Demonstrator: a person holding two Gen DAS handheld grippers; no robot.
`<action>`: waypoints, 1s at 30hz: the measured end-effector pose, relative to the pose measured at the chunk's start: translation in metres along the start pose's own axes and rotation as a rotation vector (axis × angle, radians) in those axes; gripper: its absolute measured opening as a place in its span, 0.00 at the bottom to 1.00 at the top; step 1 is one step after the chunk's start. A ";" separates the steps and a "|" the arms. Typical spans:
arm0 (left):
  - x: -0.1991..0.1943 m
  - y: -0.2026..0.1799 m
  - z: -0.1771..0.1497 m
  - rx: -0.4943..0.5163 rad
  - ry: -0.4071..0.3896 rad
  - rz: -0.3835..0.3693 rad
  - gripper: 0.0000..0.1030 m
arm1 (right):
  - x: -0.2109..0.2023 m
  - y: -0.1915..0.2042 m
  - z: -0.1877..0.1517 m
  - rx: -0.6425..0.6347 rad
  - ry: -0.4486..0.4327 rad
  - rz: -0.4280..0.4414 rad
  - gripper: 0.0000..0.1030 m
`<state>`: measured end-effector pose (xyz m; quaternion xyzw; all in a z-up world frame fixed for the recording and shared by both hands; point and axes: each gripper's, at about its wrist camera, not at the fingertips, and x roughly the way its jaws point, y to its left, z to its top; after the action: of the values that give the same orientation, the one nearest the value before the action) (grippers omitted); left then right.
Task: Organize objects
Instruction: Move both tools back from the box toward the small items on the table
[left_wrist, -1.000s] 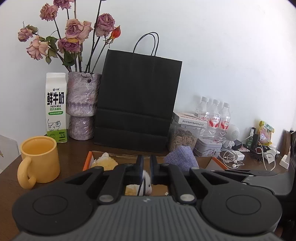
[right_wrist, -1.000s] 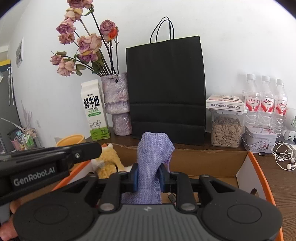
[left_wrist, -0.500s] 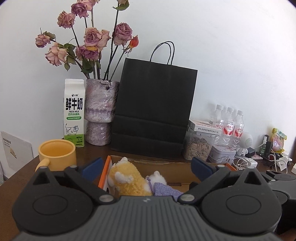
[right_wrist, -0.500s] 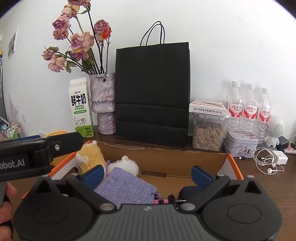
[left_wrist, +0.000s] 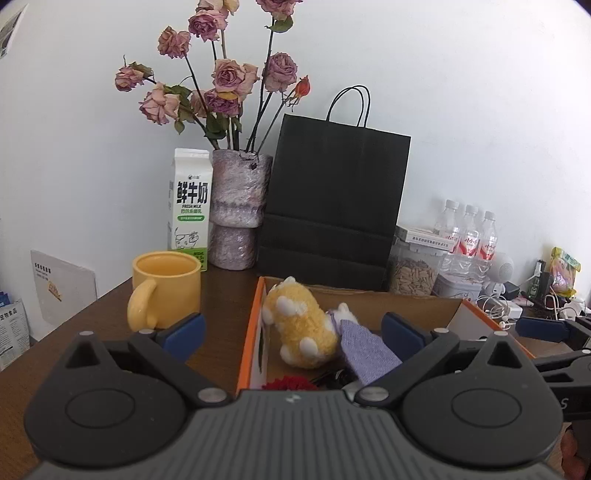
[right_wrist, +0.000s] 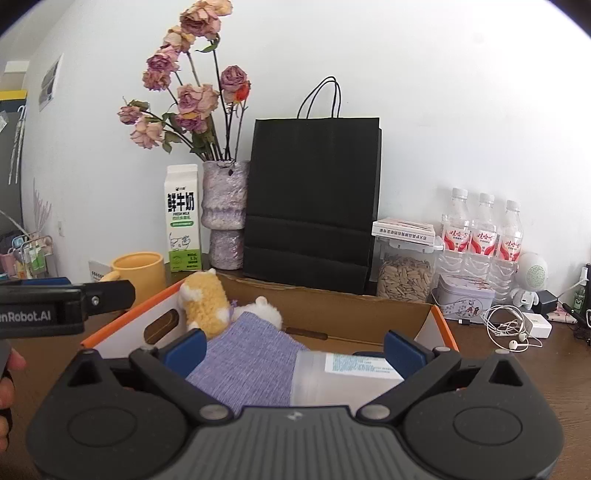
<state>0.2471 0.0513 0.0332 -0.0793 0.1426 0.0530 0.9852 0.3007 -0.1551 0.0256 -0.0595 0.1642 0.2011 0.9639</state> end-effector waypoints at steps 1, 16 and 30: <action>-0.006 0.002 -0.002 -0.003 0.005 0.003 1.00 | -0.007 0.002 -0.003 -0.006 -0.004 0.002 1.00; -0.076 0.012 -0.034 0.040 0.127 -0.003 1.00 | -0.091 0.021 -0.068 -0.012 0.168 0.111 1.00; -0.119 0.018 -0.064 0.056 0.206 0.016 1.00 | -0.102 0.025 -0.106 -0.027 0.323 0.158 0.69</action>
<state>0.1141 0.0484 0.0047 -0.0554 0.2453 0.0483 0.9667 0.1715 -0.1884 -0.0403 -0.0907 0.3182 0.2664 0.9053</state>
